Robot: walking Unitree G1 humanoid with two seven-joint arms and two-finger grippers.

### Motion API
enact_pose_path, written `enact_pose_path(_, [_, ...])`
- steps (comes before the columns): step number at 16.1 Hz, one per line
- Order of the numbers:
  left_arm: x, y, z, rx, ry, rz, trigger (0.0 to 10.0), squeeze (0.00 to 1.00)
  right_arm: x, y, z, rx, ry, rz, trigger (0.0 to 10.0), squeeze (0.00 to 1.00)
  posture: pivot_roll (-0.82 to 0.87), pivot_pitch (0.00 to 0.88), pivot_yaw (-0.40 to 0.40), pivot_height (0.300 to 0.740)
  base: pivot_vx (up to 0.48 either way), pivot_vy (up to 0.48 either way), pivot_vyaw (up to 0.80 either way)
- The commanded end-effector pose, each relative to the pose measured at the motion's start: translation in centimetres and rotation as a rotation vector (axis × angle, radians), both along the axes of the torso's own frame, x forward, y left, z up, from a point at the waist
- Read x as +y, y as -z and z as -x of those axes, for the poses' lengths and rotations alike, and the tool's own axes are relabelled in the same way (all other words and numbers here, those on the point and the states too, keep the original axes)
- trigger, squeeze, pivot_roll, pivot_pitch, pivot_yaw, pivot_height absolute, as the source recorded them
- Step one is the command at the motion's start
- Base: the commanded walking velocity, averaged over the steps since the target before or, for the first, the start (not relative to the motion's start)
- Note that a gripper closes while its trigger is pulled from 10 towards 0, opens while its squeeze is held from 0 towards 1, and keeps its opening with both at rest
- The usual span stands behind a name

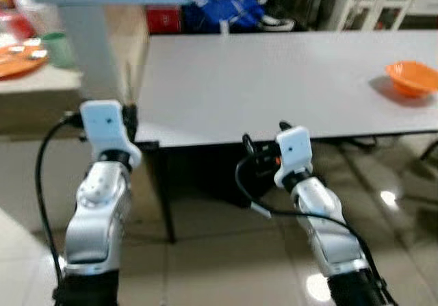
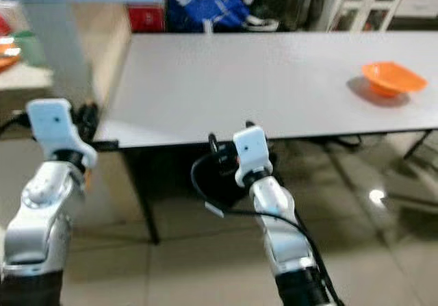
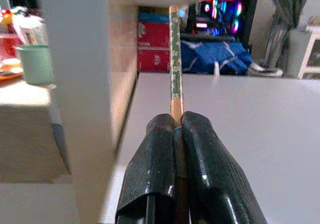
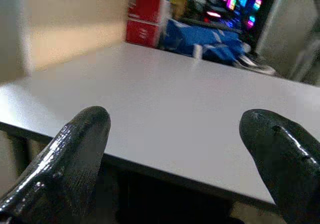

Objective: Setting the table

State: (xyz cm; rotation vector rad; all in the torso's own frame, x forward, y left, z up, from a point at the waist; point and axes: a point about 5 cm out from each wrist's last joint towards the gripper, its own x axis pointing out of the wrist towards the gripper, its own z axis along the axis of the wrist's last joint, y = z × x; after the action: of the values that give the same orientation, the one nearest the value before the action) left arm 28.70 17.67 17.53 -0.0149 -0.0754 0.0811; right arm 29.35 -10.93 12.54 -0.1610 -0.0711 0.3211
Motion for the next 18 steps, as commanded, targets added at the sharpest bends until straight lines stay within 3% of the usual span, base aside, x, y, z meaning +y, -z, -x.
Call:
enact_pose_path(1, [-0.30, -0.02, -0.30, 0.013, 0.002, -0.016, 0.0, 0.00, -0.34, -0.28, -0.05, -0.011, 0.014, 0.001, 10.0, 0.00, -0.06, 0.000, 0.045, 0.740, 0.360, -0.311, 0.00])
enact_pose_path(7, [-0.16, 0.07, -0.34, 0.013, -0.001, -0.030, 0.0, 0.00, -0.24, -0.18, 0.07, -0.008, 0.013, 0.002, 10.0, 0.00, -0.06, 0.000, 0.047, 0.740, 0.334, -0.339, 0.00])
enact_pose_path(14, [-0.42, -0.11, -0.61, 0.001, 0.006, -0.046, 0.0, 0.00, -0.22, -0.20, -0.08, -0.013, 0.006, 0.009, 10.0, 0.00, -0.07, 0.000, 0.049, 0.740, 0.000, -0.431, 0.00])
enact_pose_path(18, [-0.45, -0.14, -0.63, -0.002, 0.006, -0.045, 0.0, 0.00, -0.21, -0.20, -0.06, -0.015, 0.004, 0.009, 10.0, 0.00, -0.07, 0.000, 0.048, 0.740, 0.277, -0.389, 0.00])
